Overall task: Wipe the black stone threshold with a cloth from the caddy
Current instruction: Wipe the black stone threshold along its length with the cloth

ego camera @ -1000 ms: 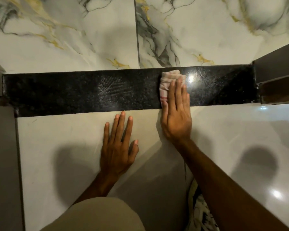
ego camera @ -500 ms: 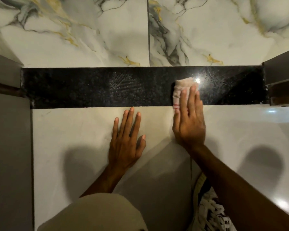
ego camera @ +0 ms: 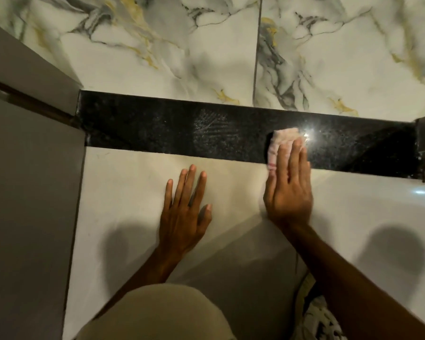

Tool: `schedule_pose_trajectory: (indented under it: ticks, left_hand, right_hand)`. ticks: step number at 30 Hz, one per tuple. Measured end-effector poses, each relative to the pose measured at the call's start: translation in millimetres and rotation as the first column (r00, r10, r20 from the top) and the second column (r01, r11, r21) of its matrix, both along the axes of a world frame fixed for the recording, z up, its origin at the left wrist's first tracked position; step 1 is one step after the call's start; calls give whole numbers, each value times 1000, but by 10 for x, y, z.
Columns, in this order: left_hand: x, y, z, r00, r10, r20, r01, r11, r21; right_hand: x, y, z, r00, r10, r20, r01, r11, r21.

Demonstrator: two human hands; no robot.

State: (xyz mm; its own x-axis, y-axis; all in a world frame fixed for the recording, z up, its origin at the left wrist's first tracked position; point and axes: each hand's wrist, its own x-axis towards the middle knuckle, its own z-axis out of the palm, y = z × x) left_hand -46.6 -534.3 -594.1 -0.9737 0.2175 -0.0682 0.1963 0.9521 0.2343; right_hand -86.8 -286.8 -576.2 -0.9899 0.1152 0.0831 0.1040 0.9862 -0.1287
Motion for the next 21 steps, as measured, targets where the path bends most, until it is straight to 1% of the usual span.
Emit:
schedule_pose_trajectory:
  ticks: [2,4,5,7,9,10,11,13,15,17,18,19,21]
  left_hand:
    - [32,-45,-66,999,31,-10,-31,1000,-6]
    - [40,-48,-116,999,38,-29,-38,999,-13]
    - [28,-43,-132,999,38,-33,-39,999,-12]
    - [9,-50,-125,999,43,-23,-44,999,-12]
    - [9,-66,-84,999,53,-14,-53,998,-45]
    - [13,-72,-52,998,58,-5,-58,997,-54]
    - [25,-82,-26,998,63,5,-62,997,-46]
    - [61,-96,-14,997,74,16,-74,997,-17]
    - [85,-103,-39,996,84,5,-83,996,-26]
    - [88,-105,-93,997,76,-18,-77,996,-37]
    - [88,-106,-124,997,71,-29,-72,997,-37]
    - [86,-108,-143,996,74,-42,-76,996,-37]
    - [96,-112,-152,987,147,-69,-150,988,-45]
  right_hand:
    - [-321,-117,-31,996,-84,-5,84,996,-29]
    - [-745,-369,-81,995,-98,6,98,989,-112]
    - [-911,-525,-96,998,-54,17,56,991,-125]
    - [-976,-790,-78,992,123,30,-118,984,-130]
    - [-684,-834,-41,952,298,68,-288,949,-124]
    - [-478,-752,-11,939,334,84,-323,939,-118]
    - [-272,-623,3,940,329,89,-320,941,-109]
    - [-22,-384,-1,975,214,65,-211,976,-52]
    - [-132,-347,-20,999,21,45,-19,1000,-25]
    - [-501,-524,-26,991,-125,43,129,987,-100]
    - [-717,-667,-46,989,-138,52,144,979,-144]
    - [-913,-845,-53,994,-93,65,103,979,-174]
    - [-1125,-1195,-59,988,138,73,-120,971,-206]
